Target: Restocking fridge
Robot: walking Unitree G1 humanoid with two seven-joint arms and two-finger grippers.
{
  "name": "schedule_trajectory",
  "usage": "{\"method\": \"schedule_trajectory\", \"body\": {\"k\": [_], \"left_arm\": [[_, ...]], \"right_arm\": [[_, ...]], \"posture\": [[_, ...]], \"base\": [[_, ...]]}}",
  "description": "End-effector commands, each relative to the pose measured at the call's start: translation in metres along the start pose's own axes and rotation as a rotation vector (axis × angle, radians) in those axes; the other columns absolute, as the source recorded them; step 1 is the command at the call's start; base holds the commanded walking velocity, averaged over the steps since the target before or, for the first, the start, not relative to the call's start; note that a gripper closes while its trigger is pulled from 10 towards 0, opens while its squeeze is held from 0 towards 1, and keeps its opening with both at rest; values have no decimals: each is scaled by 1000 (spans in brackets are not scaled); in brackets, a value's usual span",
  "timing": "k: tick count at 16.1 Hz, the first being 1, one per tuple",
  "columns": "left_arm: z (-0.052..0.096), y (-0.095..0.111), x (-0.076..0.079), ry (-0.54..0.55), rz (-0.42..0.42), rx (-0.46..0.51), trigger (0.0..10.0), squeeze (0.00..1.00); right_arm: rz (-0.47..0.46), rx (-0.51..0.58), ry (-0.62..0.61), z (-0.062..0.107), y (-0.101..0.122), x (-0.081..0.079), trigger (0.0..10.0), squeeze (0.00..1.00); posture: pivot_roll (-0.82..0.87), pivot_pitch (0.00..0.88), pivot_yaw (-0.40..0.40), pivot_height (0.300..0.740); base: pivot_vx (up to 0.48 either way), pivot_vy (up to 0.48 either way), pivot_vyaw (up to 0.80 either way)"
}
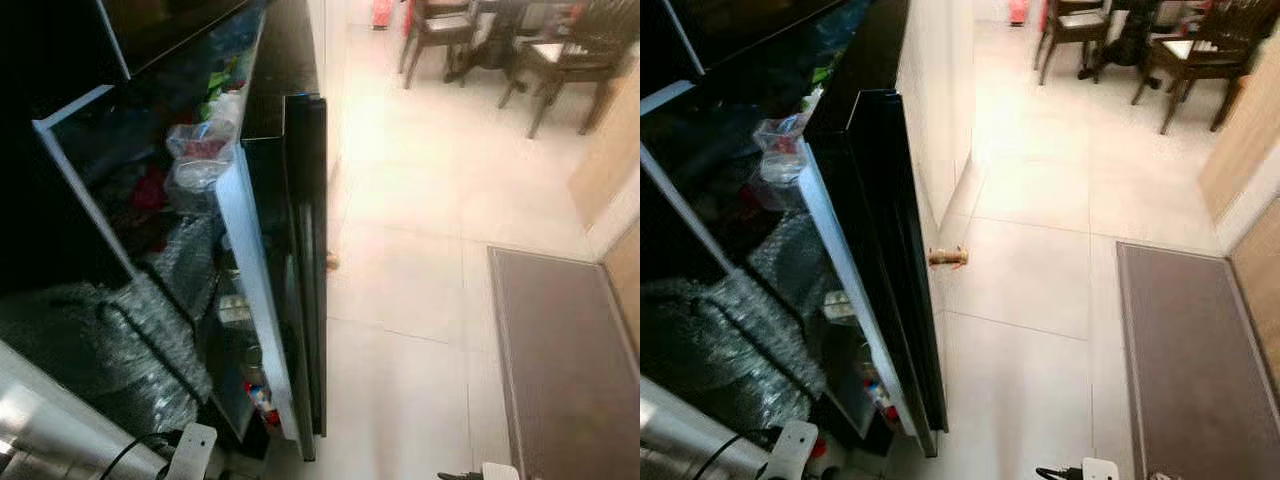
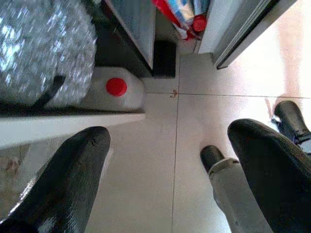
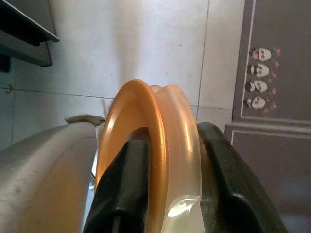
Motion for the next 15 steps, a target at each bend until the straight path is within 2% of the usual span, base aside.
{"method": "schedule_trajectory", "body": {"k": [1, 6, 10, 13, 15], "left_arm": [[0, -3, 0, -5, -15, -14, 10000, 0], [0, -5, 8, -27, -40, -20, 10000, 0], [-1, 0, 14, -56, -70, -18, 10000, 0], [-4, 12, 9, -41, -103, 7, 10000, 0], [-4, 18, 5, -24, -91, 24, 10000, 0]], "right_arm": [[-2, -11, -3, 1, -4, 1, 10000, 0], [-11, -15, -27, 1, -6, 9, 10000, 0], [-53, -2, -63, 2, -3, 15, 10000, 0], [-93, 16, -77, 0, 6, 12, 10000, 0], [-94, 21, -73, -1, 11, 10, 10000, 0]], "posture": [[-149, 0, 59, 740], [-185, 0, 68, 740], [-221, 0, 105, 740], [-250, 4, 113, 740], [-246, 1, 106, 740]], "base": [[0, 0, -775], [0, -102, -775], [0, 0, 0], [0, 0, 0], [0, 0, 0]]}}
Point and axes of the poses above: a point about 5 cm out from each wrist's last joint towards the gripper, its own z axis pointing back from the gripper into the wrist, its own y axis along the axis of the wrist's last joint, x = y × z, the point moved 3 cm from there along -z, pointing out of the wrist towards the gripper, and after that the axes turned 1 degree about z, right-handed, at the moved point
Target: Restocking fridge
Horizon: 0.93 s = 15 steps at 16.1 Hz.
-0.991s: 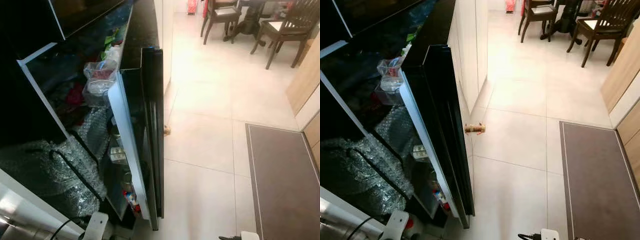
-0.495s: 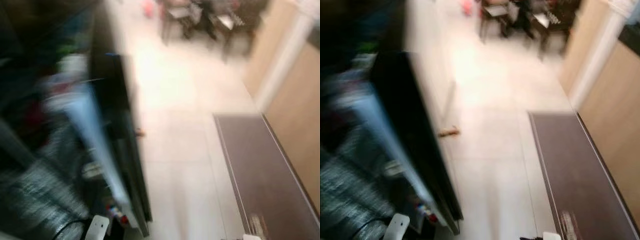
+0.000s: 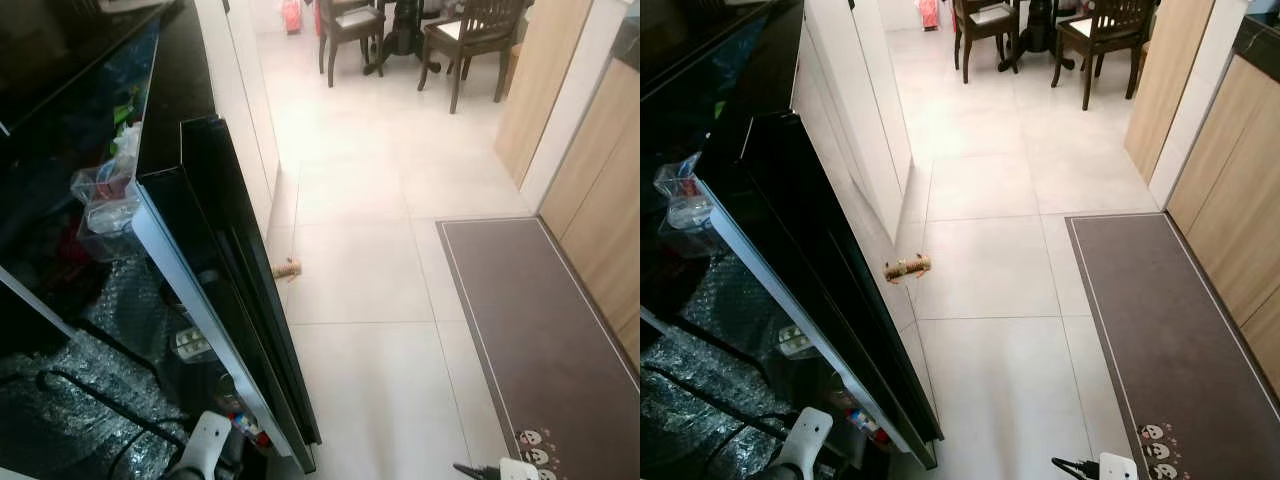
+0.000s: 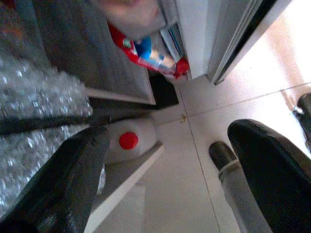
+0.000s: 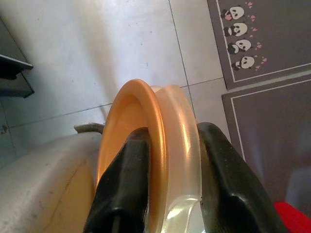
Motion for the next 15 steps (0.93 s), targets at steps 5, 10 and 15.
{"method": "schedule_trajectory", "body": {"k": [5, 10, 15], "left_arm": [[0, 27, -14, 65, 139, 162, 10000, 0], [4, 40, -20, 118, 233, 285, 10000, 0], [8, 43, -20, 121, 280, 360, 10000, 0]], "right_arm": [[5, 29, 17, -2, 18, -8, 10000, 0], [40, 31, 22, -3, 23, -5, 10000, 0], [47, 27, 20, -2, 20, -3, 10000, 0]], "posture": [[-203, 34, 69, 740], [-186, 82, 35, 740], [-192, 69, 27, 740]], "base": [[0, 0, 0], [0, 0, 0], [0, 0, 0]]}}
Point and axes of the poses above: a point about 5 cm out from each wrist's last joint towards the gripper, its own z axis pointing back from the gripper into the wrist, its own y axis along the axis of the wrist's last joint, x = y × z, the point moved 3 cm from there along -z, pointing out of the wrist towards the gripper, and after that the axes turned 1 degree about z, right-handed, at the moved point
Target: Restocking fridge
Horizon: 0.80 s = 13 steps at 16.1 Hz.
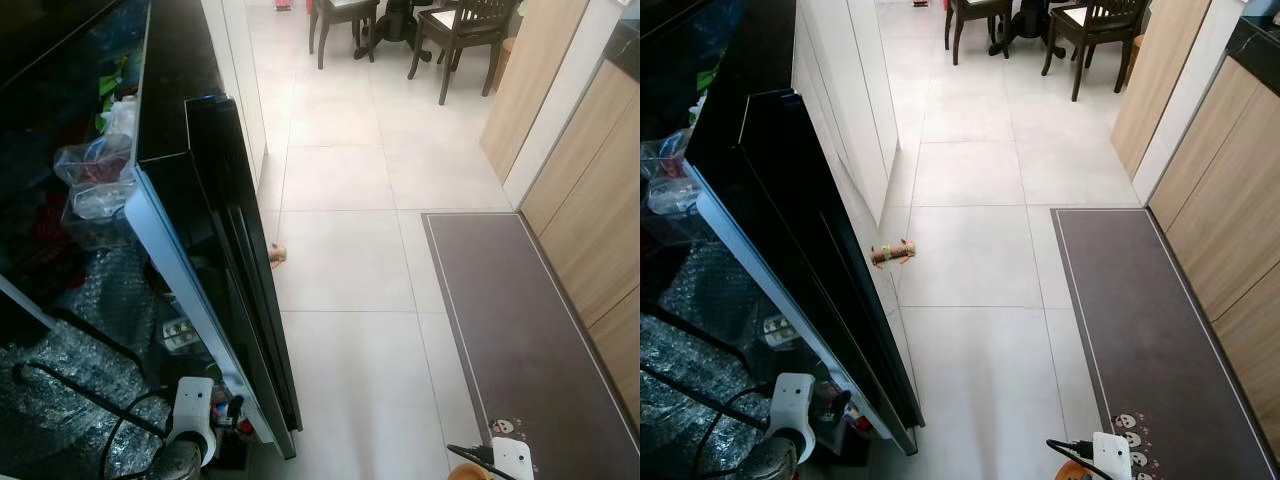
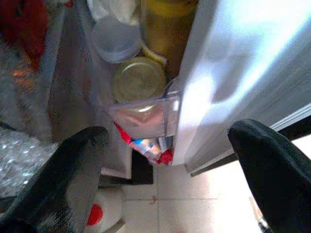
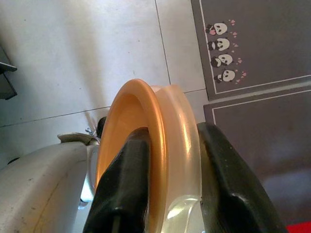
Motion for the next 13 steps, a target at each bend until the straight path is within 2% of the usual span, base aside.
{"method": "schedule_trajectory", "body": {"k": [1, 3, 4, 5, 6, 7, 9, 11, 13], "left_arm": [[4, -4, -4, 12, 26, 8, 10000, 0], [5, -3, -4, 10, 32, 22, 10000, 0], [1, 73, 7, 93, -505, 450, 10000, 0], [1, 84, 9, 86, -523, 511, 10000, 0], [-14, 71, -1, 23, -138, 296, 10000, 0], [-18, 67, 5, -49, 68, 238, 10000, 0], [-19, 68, 3, -48, 78, 242, 10000, 0], [-18, 68, 3, -13, 32, 250, 10000, 0], [-16, 62, 4, -46, 29, 231, 10000, 0]], "right_arm": [[10, -9, -3, 0, -3, 2, 10000, 0], [12, -10, -1, 1, -4, 2, 10000, 0], [14, -10, 2, 1, -4, 2, 10000, 0], [15, -10, 3, 1, -4, 2, 10000, 0], [15, -10, 6, 1, -5, 2, 10000, 0], [15, -10, 7, 1, -5, 2, 10000, 0], [15, -11, 7, 1, -5, 2, 10000, 0], [15, -11, 9, 1, -5, 1, 10000, 0], [15, -12, 13, 1, -5, 1, 10000, 0]], "posture": [[-193, 64, 26, 740], [-192, 62, 26, 740], [-190, 59, 27, 740], [-190, 59, 27, 740], [-192, 59, 29, 740], [-193, 64, 30, 740], [-189, 71, 28, 740], [-187, 78, 28, 740], [-184, 87, 28, 740]], "base": [[0, 0, 0], [0, 0, 0], [0, 0, 0], [0, 0, 0], [0, 0, 0], [0, 0, 0], [0, 0, 0], [0, 0, 0], [0, 0, 0]]}}
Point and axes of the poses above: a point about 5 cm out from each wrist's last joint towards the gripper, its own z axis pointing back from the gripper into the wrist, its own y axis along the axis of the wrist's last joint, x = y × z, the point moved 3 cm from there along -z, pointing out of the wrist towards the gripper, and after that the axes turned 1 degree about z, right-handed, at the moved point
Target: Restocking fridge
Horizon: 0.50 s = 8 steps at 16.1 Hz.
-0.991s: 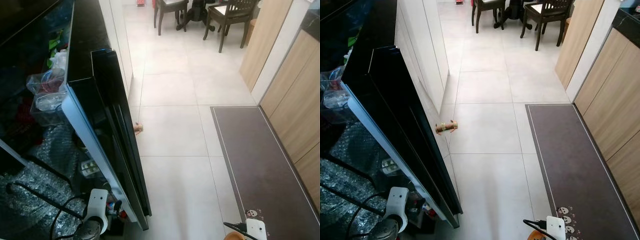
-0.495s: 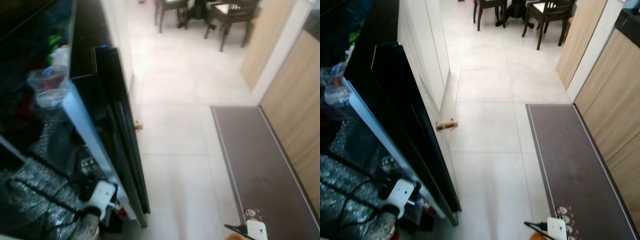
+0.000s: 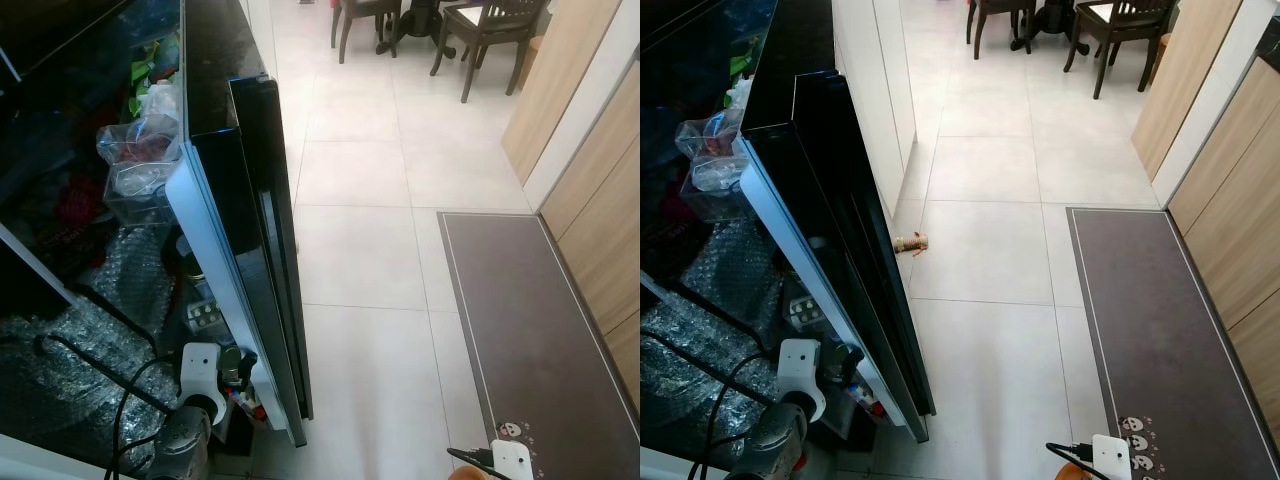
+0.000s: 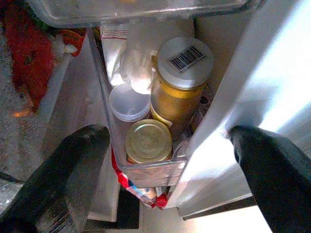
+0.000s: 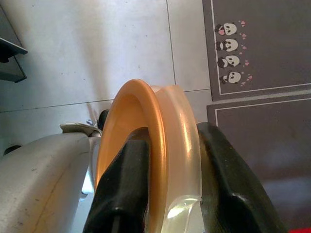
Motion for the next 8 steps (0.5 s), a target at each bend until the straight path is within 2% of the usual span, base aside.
{"method": "schedule_trajectory", "body": {"k": [1, 4, 6, 8], "left_arm": [[0, 6, -6, -17, -2, 19, 10000, 0], [5, -7, 0, -118, -50, -42, 10000, 0], [9, -13, 8, -219, -144, -73, 10000, 0], [11, -16, 8, -245, -183, -94, 10000, 0]], "right_arm": [[4, -8, 3, 0, -2, 0, 10000, 0], [2, -9, 4, 0, -3, 0, 10000, 0], [4, -10, 6, 0, -3, 0, 10000, 0], [6, -10, 9, 0, -3, 0, 10000, 0]], "posture": [[-186, 93, 32, 740], [-184, 101, 32, 740], [-184, 101, 32, 740], [-178, 106, 32, 740]], "base": [[0, 0, 0], [0, 0, 0], [0, 0, 0], [0, 0, 0]]}}
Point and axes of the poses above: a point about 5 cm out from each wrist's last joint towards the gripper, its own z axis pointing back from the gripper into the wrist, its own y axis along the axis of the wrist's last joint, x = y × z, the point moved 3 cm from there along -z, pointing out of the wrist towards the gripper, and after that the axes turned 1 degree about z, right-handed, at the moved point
